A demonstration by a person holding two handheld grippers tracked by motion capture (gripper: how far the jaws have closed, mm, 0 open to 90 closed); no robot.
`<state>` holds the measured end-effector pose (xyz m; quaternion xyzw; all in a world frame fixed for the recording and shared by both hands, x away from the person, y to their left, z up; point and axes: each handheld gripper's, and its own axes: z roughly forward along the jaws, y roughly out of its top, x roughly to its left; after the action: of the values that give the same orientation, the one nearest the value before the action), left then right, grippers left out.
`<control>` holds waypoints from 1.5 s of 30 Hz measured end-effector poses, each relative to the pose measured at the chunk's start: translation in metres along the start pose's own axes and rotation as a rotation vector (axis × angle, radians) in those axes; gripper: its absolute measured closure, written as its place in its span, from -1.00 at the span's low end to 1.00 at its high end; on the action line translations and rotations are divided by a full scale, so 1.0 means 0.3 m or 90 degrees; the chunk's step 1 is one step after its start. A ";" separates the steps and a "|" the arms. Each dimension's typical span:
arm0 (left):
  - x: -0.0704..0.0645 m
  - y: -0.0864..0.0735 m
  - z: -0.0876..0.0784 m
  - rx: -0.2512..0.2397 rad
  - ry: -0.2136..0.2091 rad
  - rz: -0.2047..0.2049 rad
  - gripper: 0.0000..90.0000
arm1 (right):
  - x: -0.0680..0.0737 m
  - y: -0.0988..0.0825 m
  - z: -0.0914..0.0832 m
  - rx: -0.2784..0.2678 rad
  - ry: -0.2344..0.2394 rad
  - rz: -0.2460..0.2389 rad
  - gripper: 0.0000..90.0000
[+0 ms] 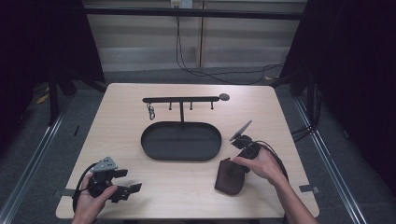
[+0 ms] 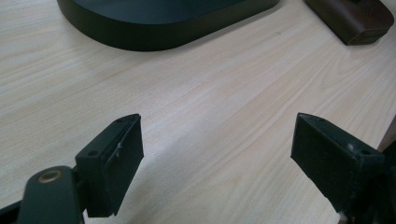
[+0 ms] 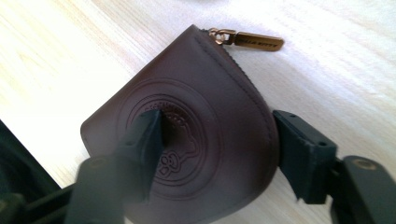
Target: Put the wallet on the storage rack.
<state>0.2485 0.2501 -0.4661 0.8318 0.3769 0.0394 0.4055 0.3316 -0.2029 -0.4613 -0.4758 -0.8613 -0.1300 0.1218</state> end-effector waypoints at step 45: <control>0.005 0.002 -0.013 -0.016 0.001 0.002 -0.60 | 0.120 0.034 -0.234 -0.051 -0.114 -0.011 0.60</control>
<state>0.2485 0.2533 -0.4634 0.8274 0.3754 0.0454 0.4153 0.3276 -0.1931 -0.3825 -0.4826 -0.8669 -0.1223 0.0243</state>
